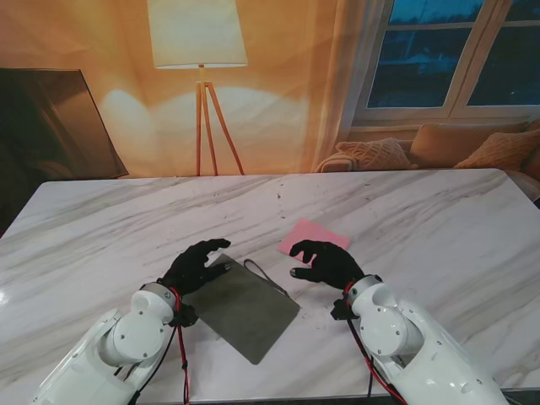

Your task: Collect documents into a storage pouch

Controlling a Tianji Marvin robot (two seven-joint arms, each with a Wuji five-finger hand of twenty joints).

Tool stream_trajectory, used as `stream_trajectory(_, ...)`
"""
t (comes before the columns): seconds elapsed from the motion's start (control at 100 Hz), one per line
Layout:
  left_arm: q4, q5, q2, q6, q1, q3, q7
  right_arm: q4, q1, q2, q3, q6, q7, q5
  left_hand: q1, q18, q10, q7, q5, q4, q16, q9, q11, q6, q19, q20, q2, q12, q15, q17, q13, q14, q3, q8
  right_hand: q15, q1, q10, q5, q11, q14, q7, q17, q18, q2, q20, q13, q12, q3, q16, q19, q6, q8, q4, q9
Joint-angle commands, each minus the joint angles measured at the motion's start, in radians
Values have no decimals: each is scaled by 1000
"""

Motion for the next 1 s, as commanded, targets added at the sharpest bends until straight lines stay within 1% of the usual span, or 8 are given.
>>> stream_trajectory(0.0, -13, 15, 14, 10, -6, -14, -49, 1, -10, -4, -5, 6, 13, 5, 30, -2, -55, 18, 8, -22, -58, -26, -32, -47, -106, -52, -36, -51, -76, -25, -29, -48, 57, -3, -11, 10, -8, -16, -9, 3, -14, -12, 1, -27, -20, 8, -11, 29, -8, -5, -3, -8, -8, -14)
stream_trajectory(0.3, 22, 72, 48, 18, -79, -13, -190, 0, -19, -6, 0, 8, 15, 20, 90, -16, -152, 27, -43, -30, -194, -59, -55, -59, -348, -99, -70, -162, -238, -23, -63, -138, 178, -22, -24, 11, -10, -20, -8, 0, -10, -17, 0, -20, -34, 3, -23, 23, -16, -21, -5, -12, -7, -21)
stream_trajectory(0.37, 46, 73, 53, 25, -106, 1, -216, 0, -20, -5, 1, 6, 16, 21, 121, -18, -166, 28, -52, -27, -198, -68, -55, -67, -357, -97, -74, -167, -241, -24, -70, -140, 201, -23, -28, 10, -10, -21, -9, 0, -9, -18, 1, -19, -37, 2, -25, 21, -18, -23, -5, -12, -7, -23)
stream_trajectory(0.47, 84, 74, 58, 32, -147, 27, -247, -1, -22, -5, 3, 4, 18, 24, 184, -22, -181, 43, -68, -40, -182, -103, -49, -78, -354, -66, -84, -181, -219, -23, -68, -133, 230, -24, -31, 10, -10, -21, -9, 0, -8, -18, 1, -15, -41, 1, -28, 19, -20, -27, -6, -13, -7, -24)
stream_trajectory(0.6, 135, 71, 60, 37, -201, 72, -272, 4, -22, -8, 2, -4, 8, 29, 231, -26, -157, 68, -77, -50, -156, -121, -92, -88, -363, -56, -83, -206, -188, -21, -78, -130, 229, -24, -31, 12, -11, -16, -4, -3, -2, -18, 1, -11, -43, 8, -29, 19, -20, -28, -5, -13, -6, -21)
stream_trajectory(0.73, 183, 58, 59, 41, -256, 123, -292, 9, -20, -10, 2, -13, -2, 28, 227, -32, -111, 79, -85, -51, -122, -133, -102, -91, -346, -38, -81, -177, -152, -18, -82, -123, 221, -28, -27, 11, -10, -15, 0, -4, 2, -10, 2, -10, -46, 12, -30, 20, -20, -26, -6, -13, -5, -19)
stream_trajectory(0.82, 214, 53, 56, 44, -289, 159, -295, 10, -21, -10, 3, -16, -2, 28, 208, -51, -78, 83, -89, -49, -50, -142, -107, -91, -220, 40, -85, -118, -81, -18, -92, -112, 223, -33, -26, 11, -10, -16, 1, -3, 3, -9, 2, -8, -48, 12, -31, 19, -20, -26, -5, -14, -5, -18)
stream_trajectory(0.99, 276, 71, 45, 37, -342, 221, -263, 12, -25, -11, 8, -22, -6, 31, 158, -144, -28, 97, -72, -44, 175, -150, -59, -63, 205, 212, -100, 32, 175, -18, -114, -88, 238, -33, -23, 12, -8, -12, 5, -5, 6, -6, 0, -5, -50, 15, -32, 20, -20, -23, -5, -15, -4, -15)
